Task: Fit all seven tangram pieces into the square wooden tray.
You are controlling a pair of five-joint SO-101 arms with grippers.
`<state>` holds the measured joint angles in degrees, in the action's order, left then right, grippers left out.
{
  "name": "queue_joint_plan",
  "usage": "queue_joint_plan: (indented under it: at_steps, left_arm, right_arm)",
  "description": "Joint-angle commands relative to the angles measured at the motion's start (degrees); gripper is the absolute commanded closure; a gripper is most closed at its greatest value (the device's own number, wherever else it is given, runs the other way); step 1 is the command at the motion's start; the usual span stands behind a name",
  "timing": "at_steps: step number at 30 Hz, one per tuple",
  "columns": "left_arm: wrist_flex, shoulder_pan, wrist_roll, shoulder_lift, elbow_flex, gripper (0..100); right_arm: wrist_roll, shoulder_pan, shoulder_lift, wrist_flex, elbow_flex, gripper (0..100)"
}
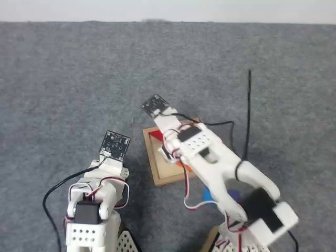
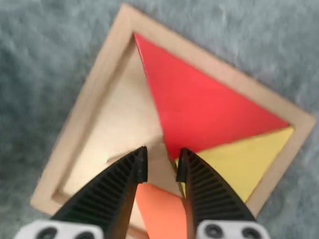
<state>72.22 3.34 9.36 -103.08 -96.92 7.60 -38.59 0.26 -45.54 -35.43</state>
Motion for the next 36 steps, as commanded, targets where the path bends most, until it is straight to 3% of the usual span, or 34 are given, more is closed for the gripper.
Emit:
queue_joint_plan:
  at_steps: [1, 10, 18, 21, 30, 36]
  left_arm:
    - [0.2, 0.4, 0.4, -1.0, 0.6, 98]
    - [0.2, 0.4, 0.4, -1.0, 0.6, 98]
    - [0.2, 0.4, 0.4, -1.0, 0.6, 98]
    - [0.2, 0.4, 0.4, -1.0, 0.6, 98]
    - [0.2, 0.4, 0.4, -1.0, 0.6, 98]
    - [0.2, 0.4, 0.4, -1.0, 0.6, 98]
  right_arm:
    - [-0.7, -1.2, 4.5, 0.7, 5.5, 87.9]
    - [-0.5, -5.1, 5.7, 0.6, 8.1, 87.9]
    - [-0.7, -1.8, -10.9, -4.7, 0.4, 88.6]
    - [-0.7, -0.9, -13.3, -4.3, -4.0, 94.1]
    - [-0.3, 0.3, -4.6, 0.0, -2.3, 96.4]
    - [-0.3, -4.4, 2.0, 0.0, 2.5, 96.4]
